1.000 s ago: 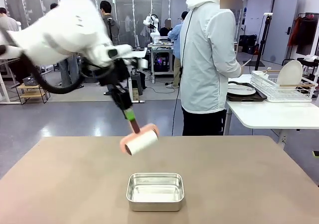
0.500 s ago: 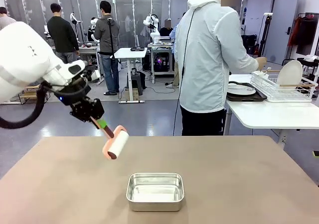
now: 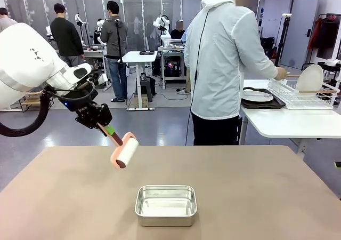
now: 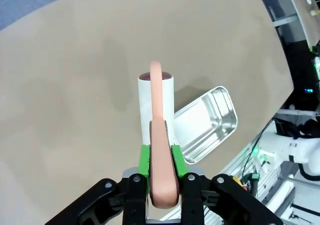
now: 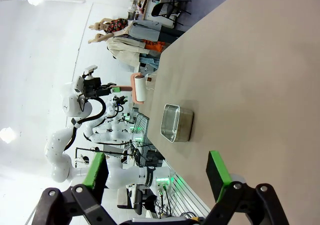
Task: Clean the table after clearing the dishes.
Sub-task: When the right (or left) Handle tray is removed, use the right hand (or left hand) to clean the right (or left) side of the table with the Lint Roller.
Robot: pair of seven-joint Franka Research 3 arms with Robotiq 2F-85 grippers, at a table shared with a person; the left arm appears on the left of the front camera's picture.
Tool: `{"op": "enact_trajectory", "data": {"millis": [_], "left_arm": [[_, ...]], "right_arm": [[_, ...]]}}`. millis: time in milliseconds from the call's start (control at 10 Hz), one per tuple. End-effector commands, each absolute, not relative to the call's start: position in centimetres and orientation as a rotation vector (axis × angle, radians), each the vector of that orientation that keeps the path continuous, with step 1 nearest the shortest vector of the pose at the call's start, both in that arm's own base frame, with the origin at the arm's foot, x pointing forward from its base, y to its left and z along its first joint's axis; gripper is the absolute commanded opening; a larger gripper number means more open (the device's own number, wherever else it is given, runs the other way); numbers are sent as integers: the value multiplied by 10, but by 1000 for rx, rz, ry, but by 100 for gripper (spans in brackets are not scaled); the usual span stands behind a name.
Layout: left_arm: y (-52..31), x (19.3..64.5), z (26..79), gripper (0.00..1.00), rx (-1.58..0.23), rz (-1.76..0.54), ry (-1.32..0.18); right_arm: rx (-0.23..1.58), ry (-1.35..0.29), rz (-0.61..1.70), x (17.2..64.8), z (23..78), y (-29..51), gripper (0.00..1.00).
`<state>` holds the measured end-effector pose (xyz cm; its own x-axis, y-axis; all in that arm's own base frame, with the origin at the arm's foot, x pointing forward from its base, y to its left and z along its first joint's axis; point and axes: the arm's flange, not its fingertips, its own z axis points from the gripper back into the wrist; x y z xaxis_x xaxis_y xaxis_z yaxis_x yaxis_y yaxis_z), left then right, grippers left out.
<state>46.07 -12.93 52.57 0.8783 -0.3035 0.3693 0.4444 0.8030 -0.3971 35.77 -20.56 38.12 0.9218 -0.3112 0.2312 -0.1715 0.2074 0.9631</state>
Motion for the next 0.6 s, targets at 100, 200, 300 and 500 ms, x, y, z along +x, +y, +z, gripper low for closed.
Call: {"op": "enact_trajectory", "data": {"millis": [100, 200, 300, 500], "left_arm": [[-100, 492, 496, 21, -638, -161, -181], [-87, 494, 475, 21, -692, -127, -138], [-77, 494, 459, 21, -709, -71, -136], [-53, 490, 428, 21, -773, -14, -106]], "right_arm": [[1368, -425, -79, 354, 382, -205, 100], [1368, -425, -79, 354, 382, -205, 100], [1368, -425, -79, 354, 382, -205, 100], [1368, -425, -79, 354, 382, -205, 100]]}}
